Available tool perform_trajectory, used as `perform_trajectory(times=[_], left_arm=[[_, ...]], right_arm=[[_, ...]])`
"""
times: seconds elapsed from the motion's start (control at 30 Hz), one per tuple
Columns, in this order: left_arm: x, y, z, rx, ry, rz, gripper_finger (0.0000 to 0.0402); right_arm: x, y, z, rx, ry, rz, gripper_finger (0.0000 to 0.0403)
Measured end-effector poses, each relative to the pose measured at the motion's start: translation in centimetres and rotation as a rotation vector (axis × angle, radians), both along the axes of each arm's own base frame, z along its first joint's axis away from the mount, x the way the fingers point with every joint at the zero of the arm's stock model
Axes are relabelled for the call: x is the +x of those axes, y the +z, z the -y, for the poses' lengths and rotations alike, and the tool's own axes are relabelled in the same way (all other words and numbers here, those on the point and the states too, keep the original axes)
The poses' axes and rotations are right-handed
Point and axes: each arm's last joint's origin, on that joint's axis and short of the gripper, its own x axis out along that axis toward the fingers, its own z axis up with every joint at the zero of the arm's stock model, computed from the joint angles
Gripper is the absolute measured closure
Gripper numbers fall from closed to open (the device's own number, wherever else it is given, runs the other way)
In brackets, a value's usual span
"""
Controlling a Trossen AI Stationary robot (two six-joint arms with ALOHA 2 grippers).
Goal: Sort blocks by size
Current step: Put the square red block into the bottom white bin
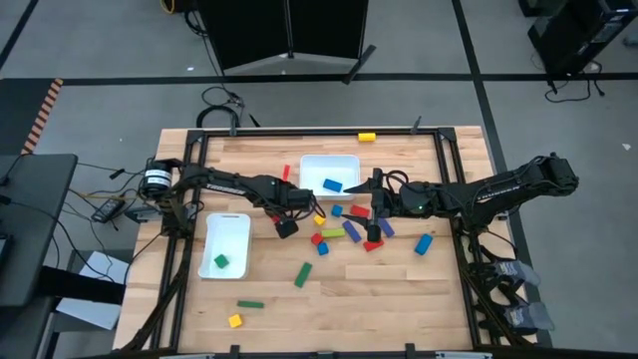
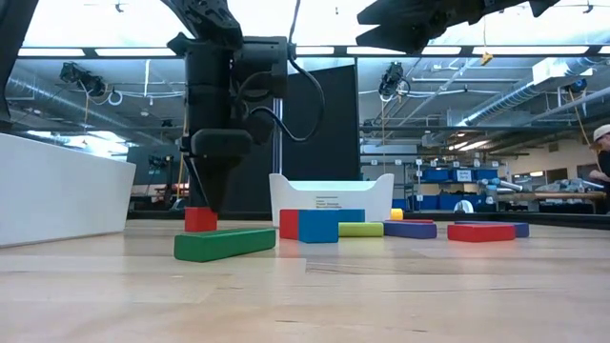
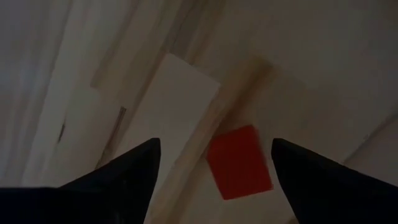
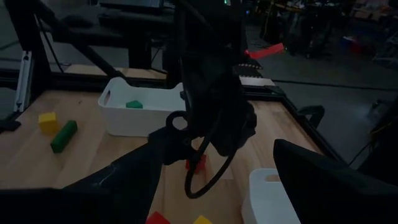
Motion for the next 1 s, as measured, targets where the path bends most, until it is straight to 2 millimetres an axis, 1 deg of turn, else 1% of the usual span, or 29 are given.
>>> perform_trajectory(times=[0.17,0.53,0.67,0.77,1.0], left_arm=[[0.2,-0.8,0.0,0.014,0.037,-0.021,0.0086],[0.0,-1.3,0.7,0.015,0.051,-0.042,0.008],[-0.9,-2.4,1.1,-0.002,0.045,-0.089,0.008],[-1.4,-3.0,1.3,-0.012,0.041,-0.078,0.008],[-0.9,-3.3,1.6,-0.004,-0.005,-0.028,0.0081]], right_arm=[[0.0,0.0,-0.2,0.002,0.006,-0.002,0.0086],[-0.1,-0.2,-0.2,0.007,0.006,-0.015,0.0086],[-0.1,-0.2,-0.2,0.007,0.006,-0.016,0.0086],[-0.1,-0.2,-0.2,0.007,0.006,-0.015,0.0086],[0.0,-0.1,-0.2,0.002,0.005,-0.012,0.0086]])
